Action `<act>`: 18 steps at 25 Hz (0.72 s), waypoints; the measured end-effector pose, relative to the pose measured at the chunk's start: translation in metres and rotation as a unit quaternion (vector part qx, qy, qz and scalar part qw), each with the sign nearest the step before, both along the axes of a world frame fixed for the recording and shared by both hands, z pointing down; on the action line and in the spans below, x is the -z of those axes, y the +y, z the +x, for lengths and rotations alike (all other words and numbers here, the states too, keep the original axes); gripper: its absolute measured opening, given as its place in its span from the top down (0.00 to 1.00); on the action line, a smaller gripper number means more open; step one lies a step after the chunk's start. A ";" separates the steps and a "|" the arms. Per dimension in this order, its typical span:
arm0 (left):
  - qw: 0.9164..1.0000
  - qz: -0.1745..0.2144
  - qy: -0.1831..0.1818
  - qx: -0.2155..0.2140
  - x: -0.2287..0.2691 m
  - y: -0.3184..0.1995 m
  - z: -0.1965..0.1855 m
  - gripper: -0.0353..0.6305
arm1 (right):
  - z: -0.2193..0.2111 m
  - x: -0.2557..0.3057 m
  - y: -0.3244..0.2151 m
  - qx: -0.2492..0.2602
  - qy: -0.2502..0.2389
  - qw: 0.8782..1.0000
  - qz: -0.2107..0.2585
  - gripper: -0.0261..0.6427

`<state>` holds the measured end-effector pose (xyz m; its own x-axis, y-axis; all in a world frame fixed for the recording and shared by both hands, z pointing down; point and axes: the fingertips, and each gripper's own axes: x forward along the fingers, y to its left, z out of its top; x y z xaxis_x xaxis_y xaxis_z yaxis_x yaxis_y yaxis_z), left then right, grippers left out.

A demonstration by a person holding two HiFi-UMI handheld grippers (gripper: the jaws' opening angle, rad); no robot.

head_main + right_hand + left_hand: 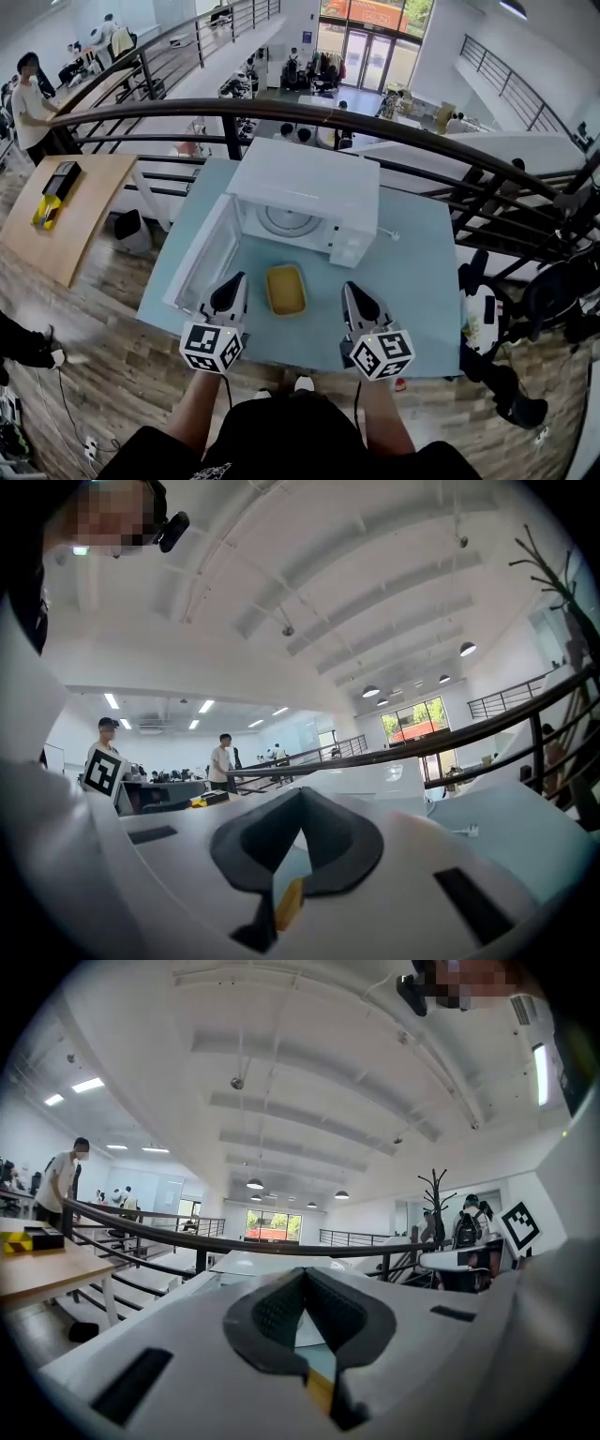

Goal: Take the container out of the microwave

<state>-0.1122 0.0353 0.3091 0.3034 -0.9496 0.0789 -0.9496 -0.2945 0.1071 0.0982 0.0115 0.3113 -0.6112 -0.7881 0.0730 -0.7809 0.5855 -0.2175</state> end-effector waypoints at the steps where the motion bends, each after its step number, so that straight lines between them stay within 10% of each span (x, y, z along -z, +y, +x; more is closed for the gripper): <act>1: 1.000 0.004 0.000 0.000 0.003 0.001 -0.001 0.94 | 0.000 0.002 0.001 -0.001 0.000 1.000 0.003 0.95; 18: 1.000 0.012 0.005 -0.006 0.008 0.006 0.002 0.94 | -0.005 0.010 0.006 -0.005 0.002 1.000 0.011 0.95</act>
